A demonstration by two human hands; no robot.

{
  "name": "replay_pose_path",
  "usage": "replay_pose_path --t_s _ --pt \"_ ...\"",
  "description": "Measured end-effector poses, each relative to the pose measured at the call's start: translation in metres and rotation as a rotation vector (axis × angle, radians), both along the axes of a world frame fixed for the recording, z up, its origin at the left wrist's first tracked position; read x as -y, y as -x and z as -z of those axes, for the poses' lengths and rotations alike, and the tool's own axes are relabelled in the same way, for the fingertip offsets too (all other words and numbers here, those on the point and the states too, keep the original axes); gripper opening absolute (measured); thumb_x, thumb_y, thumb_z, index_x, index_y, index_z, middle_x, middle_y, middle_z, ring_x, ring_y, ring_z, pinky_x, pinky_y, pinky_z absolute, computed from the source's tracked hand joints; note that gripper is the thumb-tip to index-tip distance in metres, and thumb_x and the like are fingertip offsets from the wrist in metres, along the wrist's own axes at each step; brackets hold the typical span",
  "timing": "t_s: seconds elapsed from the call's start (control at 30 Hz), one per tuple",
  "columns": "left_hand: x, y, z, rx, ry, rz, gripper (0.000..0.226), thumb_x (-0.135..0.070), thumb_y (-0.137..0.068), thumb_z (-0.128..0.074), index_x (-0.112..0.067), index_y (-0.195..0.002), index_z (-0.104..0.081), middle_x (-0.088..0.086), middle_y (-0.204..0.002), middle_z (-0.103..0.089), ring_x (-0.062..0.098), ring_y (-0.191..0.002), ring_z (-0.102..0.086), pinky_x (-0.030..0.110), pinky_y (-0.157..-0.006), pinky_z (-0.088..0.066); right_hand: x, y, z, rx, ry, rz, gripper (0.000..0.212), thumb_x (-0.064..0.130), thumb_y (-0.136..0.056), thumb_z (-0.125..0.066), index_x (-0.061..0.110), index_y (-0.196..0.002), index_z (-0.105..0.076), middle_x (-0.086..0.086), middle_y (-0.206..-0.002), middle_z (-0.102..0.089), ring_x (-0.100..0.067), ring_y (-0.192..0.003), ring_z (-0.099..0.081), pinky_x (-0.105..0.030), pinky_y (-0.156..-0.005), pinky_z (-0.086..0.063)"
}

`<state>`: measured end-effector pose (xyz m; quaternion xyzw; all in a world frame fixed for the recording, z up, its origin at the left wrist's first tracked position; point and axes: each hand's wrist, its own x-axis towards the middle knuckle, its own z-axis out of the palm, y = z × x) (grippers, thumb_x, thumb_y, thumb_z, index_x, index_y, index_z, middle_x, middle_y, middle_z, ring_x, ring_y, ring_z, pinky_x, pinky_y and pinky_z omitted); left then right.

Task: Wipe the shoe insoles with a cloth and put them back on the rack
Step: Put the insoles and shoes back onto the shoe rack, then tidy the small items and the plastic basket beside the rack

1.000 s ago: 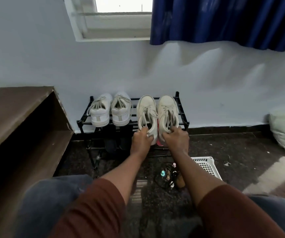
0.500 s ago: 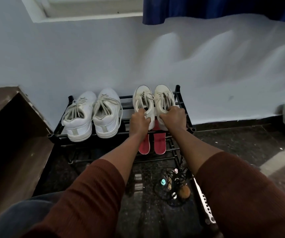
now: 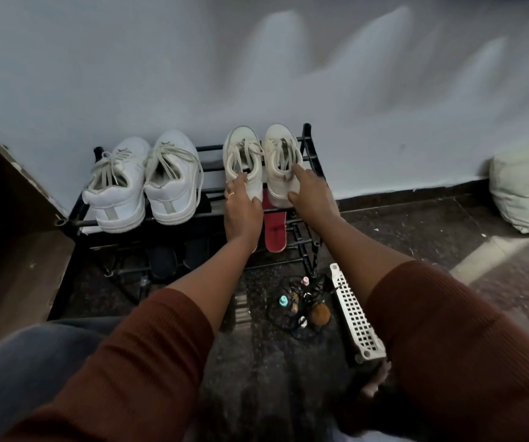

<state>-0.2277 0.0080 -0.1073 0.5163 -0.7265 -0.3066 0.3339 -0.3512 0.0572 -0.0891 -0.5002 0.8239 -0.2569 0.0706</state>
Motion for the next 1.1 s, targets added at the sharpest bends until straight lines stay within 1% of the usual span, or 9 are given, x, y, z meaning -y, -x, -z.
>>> replay_pose_path --t_s 0.13,0.23,0.33,0.47,0.6,0.7,0.87,1.0,1.1 --pt "-0.039 -0.007 0.015 -0.021 0.02 0.014 0.04 -0.01 -0.093 -0.047 -0.017 -0.133 -0.045 0.014 -0.118 -0.061 0.03 -0.096 -0.06 0.027 -0.069 -0.039 -0.05 0.005 0.009 -0.072 0.025 0.006 0.046 0.015 -0.089 -0.051 0.018 -0.134 -0.04 -0.009 -0.13 -0.051 -0.034 -0.107 -0.055 -0.04 -0.078 -0.045" --pt "-0.072 -0.013 0.034 -0.005 -0.013 0.029 0.04 -0.013 -0.095 -0.047 -0.016 -0.134 -0.047 0.011 -0.126 -0.059 0.029 -0.106 -0.059 0.03 -0.078 -0.042 -0.088 0.002 0.027 -0.001 0.043 0.074 0.042 0.011 -0.088 -0.052 0.011 -0.13 -0.047 -0.012 -0.129 -0.054 -0.036 -0.107 -0.056 -0.043 -0.084 -0.048" --pt "-0.1 -0.021 0.066 0.09 -0.09 0.042 0.039 -0.017 -0.095 -0.048 -0.019 -0.135 -0.049 0.013 -0.121 -0.062 0.033 -0.103 -0.06 0.036 -0.079 -0.046 -0.122 -0.004 0.053 0.068 -0.017 0.148 0.037 0.007 -0.088 -0.051 0.007 -0.125 -0.051 -0.015 -0.125 -0.057 -0.037 -0.109 -0.056 -0.044 -0.088 -0.047" --pt "-0.12 -0.03 0.112 0.239 -0.182 0.081 0.038 -0.019 -0.095 -0.049 -0.019 -0.132 -0.051 0.015 -0.116 -0.065 0.034 -0.103 -0.061 0.037 -0.083 -0.047 -0.154 -0.011 0.102 0.306 -0.061 0.4 0.035 0.014 -0.091 -0.052 0.008 -0.125 -0.054 -0.019 -0.118 -0.061 -0.035 -0.109 -0.056 -0.037 -0.087 -0.044" --pt "-0.122 -0.028 0.16 0.398 -0.306 0.127 0.035 -0.022 -0.093 -0.05 -0.022 -0.128 -0.054 0.009 -0.111 -0.069 0.031 -0.102 -0.062 0.036 -0.081 -0.049 -0.167 -0.008 0.16 0.53 -0.177 0.644 0.024 0.017 -0.089 -0.054 0.007 -0.11 -0.063 -0.02 -0.108 -0.065 -0.034 -0.101 -0.059 -0.031 -0.079 -0.044" --pt "-0.12 -0.014 0.195 0.48 -0.414 0.158 0.031 -0.024 -0.092 -0.052 -0.023 -0.121 -0.059 0.01 -0.112 -0.067 0.031 -0.104 -0.061 0.033 -0.082 -0.048 -0.166 -0.003 0.206 0.605 -0.275 0.656 0.021 0.013 -0.088 -0.053 0.007 -0.101 -0.068 -0.02 -0.103 -0.066 -0.034 -0.096 -0.06 -0.03 -0.074 -0.043" --pt "-0.11 0.013 0.25 0.517 -0.504 0.248 0.028 -0.017 -0.09 -0.054 -0.015 -0.116 -0.064 0.015 -0.111 -0.067 0.032 -0.107 -0.06 0.032 -0.088 -0.046 -0.149 0.012 0.266 0.627 -0.386 0.657 0.025 0.017 -0.089 -0.052 0.004 -0.103 -0.068 -0.024 -0.103 -0.066 -0.035 -0.098 -0.061 -0.03 -0.073 -0.044" --pt "-0.099 0.031 0.284 0.575 -0.545 0.288 0.026 -0.017 -0.091 -0.057 -0.012 -0.115 -0.065 0.015 -0.115 -0.066 0.029 -0.108 -0.059 0.029 -0.088 -0.044 -0.127 0.028 0.289 0.61 -0.389 0.582 0.028 0.02 -0.091 -0.055 0.002 -0.109 -0.066 -0.024 -0.107 -0.066 -0.035 -0.104 -0.059 -0.03 -0.076 -0.041" --pt "-0.093 0.047 0.302 0.661 -0.501 0.386 0.025 -0.022 -0.091 -0.058 -0.008 -0.109 -0.068 0.014 -0.111 -0.067 0.029 -0.107 -0.059 0.031 -0.087 -0.042 -0.114 0.035 0.304 0.631 -0.357 0.594 0.026 0.013 -0.09 -0.053 0.005 -0.11 -0.067 -0.02 -0.107 -0.067 -0.032 -0.103 -0.06 -0.025 -0.07 -0.038"
